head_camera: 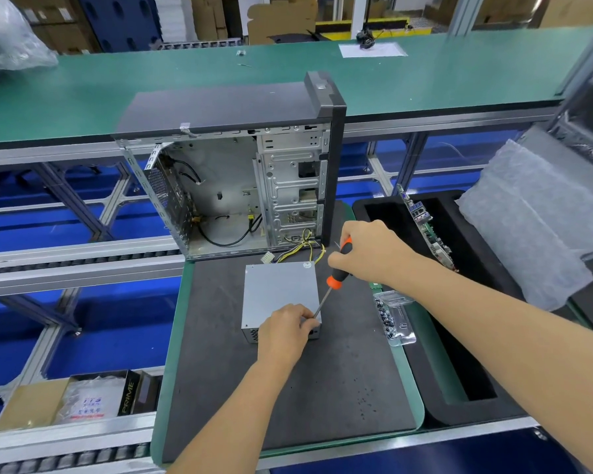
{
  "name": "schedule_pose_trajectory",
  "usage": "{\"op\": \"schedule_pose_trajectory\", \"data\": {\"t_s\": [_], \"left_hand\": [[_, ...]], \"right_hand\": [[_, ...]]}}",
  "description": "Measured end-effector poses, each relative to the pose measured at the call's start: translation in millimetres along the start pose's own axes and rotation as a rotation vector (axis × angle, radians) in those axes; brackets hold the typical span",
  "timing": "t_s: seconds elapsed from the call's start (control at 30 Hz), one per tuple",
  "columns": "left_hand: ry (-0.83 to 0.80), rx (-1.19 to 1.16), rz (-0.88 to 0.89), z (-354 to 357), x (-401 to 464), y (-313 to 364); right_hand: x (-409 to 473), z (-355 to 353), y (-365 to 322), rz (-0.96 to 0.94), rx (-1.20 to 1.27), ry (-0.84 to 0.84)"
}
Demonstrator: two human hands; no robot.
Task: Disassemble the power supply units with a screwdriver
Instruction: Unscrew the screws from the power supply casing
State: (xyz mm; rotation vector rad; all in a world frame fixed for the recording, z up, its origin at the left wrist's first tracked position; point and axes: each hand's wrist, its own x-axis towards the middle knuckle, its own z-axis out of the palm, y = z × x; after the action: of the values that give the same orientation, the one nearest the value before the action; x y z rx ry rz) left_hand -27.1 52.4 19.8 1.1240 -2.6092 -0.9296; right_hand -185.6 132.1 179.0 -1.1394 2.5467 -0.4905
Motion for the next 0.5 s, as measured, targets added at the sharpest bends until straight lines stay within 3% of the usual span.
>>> {"op": "schedule_pose_trajectory", "data": {"t_s": [0.5], "left_hand": [[0.052,0.075,0.070,7,1,-1]], "right_hand": [[0,0,-13,-0.091,-0.136,0.024]]}}
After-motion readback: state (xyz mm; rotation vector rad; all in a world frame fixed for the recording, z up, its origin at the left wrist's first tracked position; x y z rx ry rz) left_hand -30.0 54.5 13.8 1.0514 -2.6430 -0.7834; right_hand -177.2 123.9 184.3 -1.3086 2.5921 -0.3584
